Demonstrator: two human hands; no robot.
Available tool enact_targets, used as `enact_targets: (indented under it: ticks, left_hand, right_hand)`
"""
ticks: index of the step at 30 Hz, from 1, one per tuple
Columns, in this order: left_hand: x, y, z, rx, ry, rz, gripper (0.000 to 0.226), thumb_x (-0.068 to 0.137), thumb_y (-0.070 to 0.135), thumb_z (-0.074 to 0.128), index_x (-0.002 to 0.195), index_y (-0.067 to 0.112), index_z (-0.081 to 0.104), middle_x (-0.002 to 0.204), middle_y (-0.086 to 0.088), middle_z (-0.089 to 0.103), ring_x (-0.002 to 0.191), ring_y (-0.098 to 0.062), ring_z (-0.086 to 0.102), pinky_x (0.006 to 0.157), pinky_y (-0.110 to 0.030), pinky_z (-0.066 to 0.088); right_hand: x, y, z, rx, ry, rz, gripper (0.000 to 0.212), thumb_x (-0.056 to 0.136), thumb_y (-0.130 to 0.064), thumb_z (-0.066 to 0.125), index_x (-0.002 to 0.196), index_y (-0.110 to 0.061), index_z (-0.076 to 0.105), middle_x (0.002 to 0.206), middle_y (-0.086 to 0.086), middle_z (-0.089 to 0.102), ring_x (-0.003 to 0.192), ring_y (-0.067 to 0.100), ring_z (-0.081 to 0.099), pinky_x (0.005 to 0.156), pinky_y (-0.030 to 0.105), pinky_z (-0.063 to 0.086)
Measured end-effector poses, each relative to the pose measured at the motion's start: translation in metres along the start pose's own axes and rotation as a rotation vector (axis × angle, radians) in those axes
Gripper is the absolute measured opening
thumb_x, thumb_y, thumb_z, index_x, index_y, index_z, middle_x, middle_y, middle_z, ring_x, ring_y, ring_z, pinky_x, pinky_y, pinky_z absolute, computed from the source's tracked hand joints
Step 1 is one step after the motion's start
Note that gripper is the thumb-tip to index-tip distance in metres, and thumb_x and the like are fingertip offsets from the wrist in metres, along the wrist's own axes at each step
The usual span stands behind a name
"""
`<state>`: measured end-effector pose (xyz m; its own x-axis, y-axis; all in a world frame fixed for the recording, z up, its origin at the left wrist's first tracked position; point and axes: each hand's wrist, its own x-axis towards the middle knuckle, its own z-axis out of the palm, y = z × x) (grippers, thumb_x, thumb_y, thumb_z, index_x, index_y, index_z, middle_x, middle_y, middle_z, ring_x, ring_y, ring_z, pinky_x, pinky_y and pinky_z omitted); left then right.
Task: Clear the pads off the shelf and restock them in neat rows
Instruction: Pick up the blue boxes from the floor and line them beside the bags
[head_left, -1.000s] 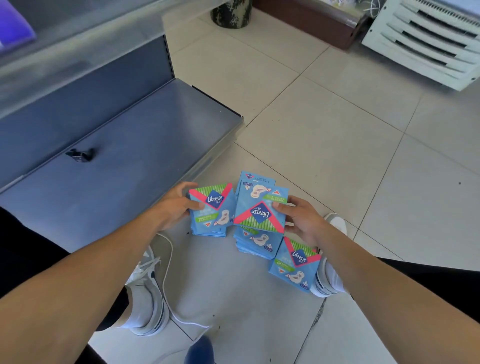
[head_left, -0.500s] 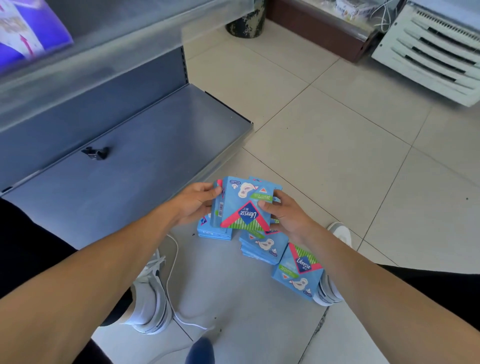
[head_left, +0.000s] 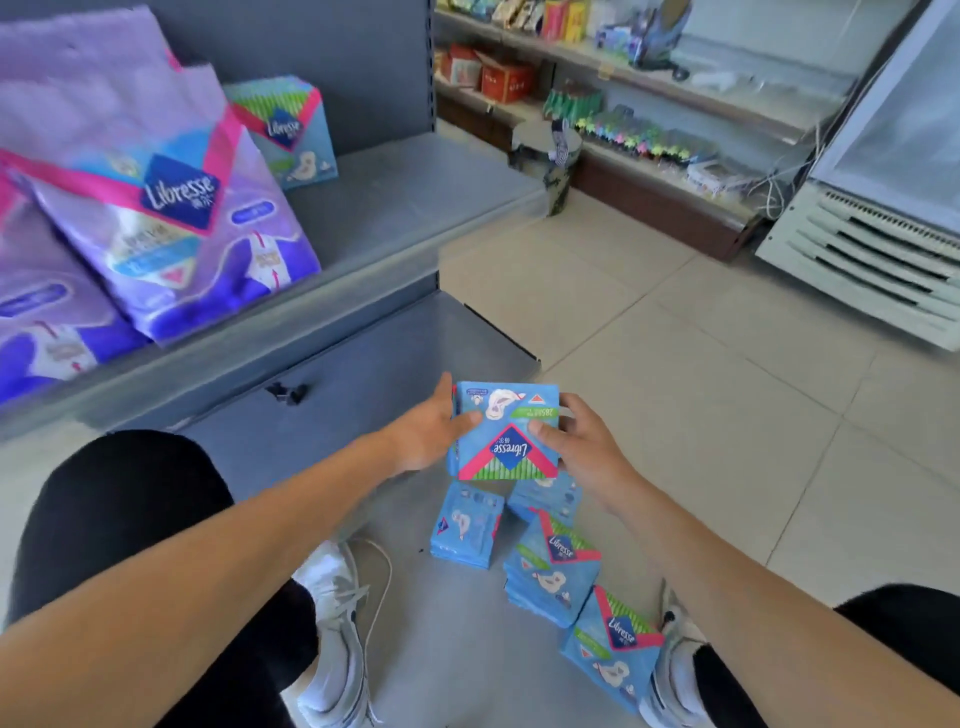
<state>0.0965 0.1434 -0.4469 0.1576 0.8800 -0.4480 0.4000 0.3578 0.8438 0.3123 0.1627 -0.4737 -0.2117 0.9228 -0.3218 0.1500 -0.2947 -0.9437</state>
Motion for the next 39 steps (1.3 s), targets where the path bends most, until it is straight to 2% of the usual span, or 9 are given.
enact_targets:
  ticks: [3, 6, 11, 14, 22, 28, 32, 35, 39]
  left_hand:
    - [-0.018, 0.048, -0.024, 0.156, 0.128, 0.047, 0.085, 0.102, 0.033, 0.045, 0.150, 0.012, -0.022, 0.134, 0.004, 0.048, 0.114, -0.018, 0.053, 0.090, -0.021, 0.040]
    - [-0.036, 0.099, -0.054, 0.159, 0.242, 0.158, 0.086, 0.102, 0.030, 0.046, 0.150, 0.014, -0.023, 0.134, -0.004, 0.052, 0.113, -0.026, 0.059, 0.097, -0.039, 0.048]
    - [-0.066, 0.161, -0.097, 0.241, 0.514, 0.285, 0.050, 0.102, 0.028, 0.043, 0.143, 0.014, 0.017, 0.123, -0.006, 0.057, 0.076, -0.006, 0.058, 0.062, -0.020, 0.050]
    - [-0.070, 0.166, -0.114, 0.215, 0.665, 0.232, 0.026, 0.102, 0.026, 0.044, 0.121, 0.015, 0.031, 0.123, -0.011, 0.060, 0.089, -0.019, 0.061, 0.069, -0.035, 0.054]
    - [-0.046, 0.176, -0.147, 0.506, 0.939, 0.014, 0.038, 0.100, 0.007, 0.041, 0.137, 0.000, 0.036, 0.132, -0.019, 0.048, 0.116, -0.030, 0.054, 0.088, -0.031, 0.044]
    - [-0.012, 0.176, -0.169, 0.372, 1.028, 0.031, 0.037, 0.094, 0.003, 0.047, 0.129, -0.001, 0.037, 0.123, -0.021, 0.057, 0.110, -0.036, 0.057, 0.077, -0.033, 0.040]
    - [0.005, 0.174, -0.187, 0.382, 1.075, 0.001, 0.057, 0.092, 0.004, 0.051, 0.143, 0.002, 0.025, 0.121, -0.019, 0.059, 0.107, -0.036, 0.059, 0.071, -0.035, 0.038]
    - [0.015, 0.169, -0.201, 0.586, 1.076, -0.069, 0.081, 0.089, 0.000, 0.055, 0.153, 0.010, 0.006, 0.116, -0.020, 0.053, 0.103, -0.036, 0.058, 0.071, -0.039, 0.040]
    - [0.030, 0.169, -0.212, 0.993, 0.991, -0.310, 0.058, 0.092, 0.004, 0.052, 0.145, 0.003, 0.028, 0.135, -0.023, 0.038, 0.125, -0.041, 0.045, 0.093, -0.041, 0.045]
  right_hand:
    - [0.004, -0.050, 0.008, -0.026, 0.007, -0.132, 0.033, 0.086, -0.020, 0.072, 0.114, -0.020, 0.054, 0.113, 0.013, 0.069, 0.098, 0.032, 0.070, 0.085, 0.054, 0.056]
    - [0.007, -0.106, 0.015, -0.030, 0.000, -0.267, 0.034, 0.084, -0.027, 0.072, 0.112, -0.021, 0.055, 0.111, 0.009, 0.071, 0.099, 0.029, 0.070, 0.082, 0.046, 0.058]
    - [0.028, -0.199, 0.034, -0.081, -0.047, -0.454, 0.026, 0.092, -0.015, 0.065, 0.115, -0.018, 0.054, 0.112, 0.006, 0.071, 0.096, 0.020, 0.071, 0.078, 0.038, 0.058]
    - [0.049, -0.238, 0.054, -0.182, -0.073, -0.547, 0.030, 0.091, -0.017, 0.065, 0.118, -0.018, 0.054, 0.113, 0.004, 0.071, 0.095, 0.016, 0.070, 0.081, 0.036, 0.057]
    - [0.115, -0.276, 0.090, -0.409, -0.131, -0.607, 0.031, 0.088, -0.027, 0.066, 0.115, -0.025, 0.051, 0.110, -0.001, 0.070, 0.097, 0.016, 0.068, 0.088, 0.044, 0.054]
    - [0.173, -0.278, 0.111, -0.403, -0.180, -0.586, 0.026, 0.087, -0.022, 0.070, 0.107, -0.023, 0.054, 0.108, -0.001, 0.070, 0.096, 0.018, 0.068, 0.088, 0.048, 0.054]
    - [0.202, -0.279, 0.128, -0.468, -0.220, -0.618, 0.063, 0.086, -0.024, 0.072, 0.140, -0.023, 0.039, 0.123, -0.003, 0.063, 0.111, 0.016, 0.060, 0.098, 0.040, 0.049]
    - [0.213, -0.282, 0.141, -0.571, -0.250, -0.681, 0.080, 0.087, -0.026, 0.072, 0.150, -0.033, 0.023, 0.121, -0.004, 0.058, 0.109, 0.016, 0.056, 0.088, 0.031, 0.045]
    - [0.228, -0.290, 0.157, -0.752, -0.364, -0.799, 0.065, 0.088, -0.021, 0.068, 0.145, -0.031, 0.039, 0.123, 0.002, 0.064, 0.110, 0.024, 0.060, 0.086, 0.030, 0.047]
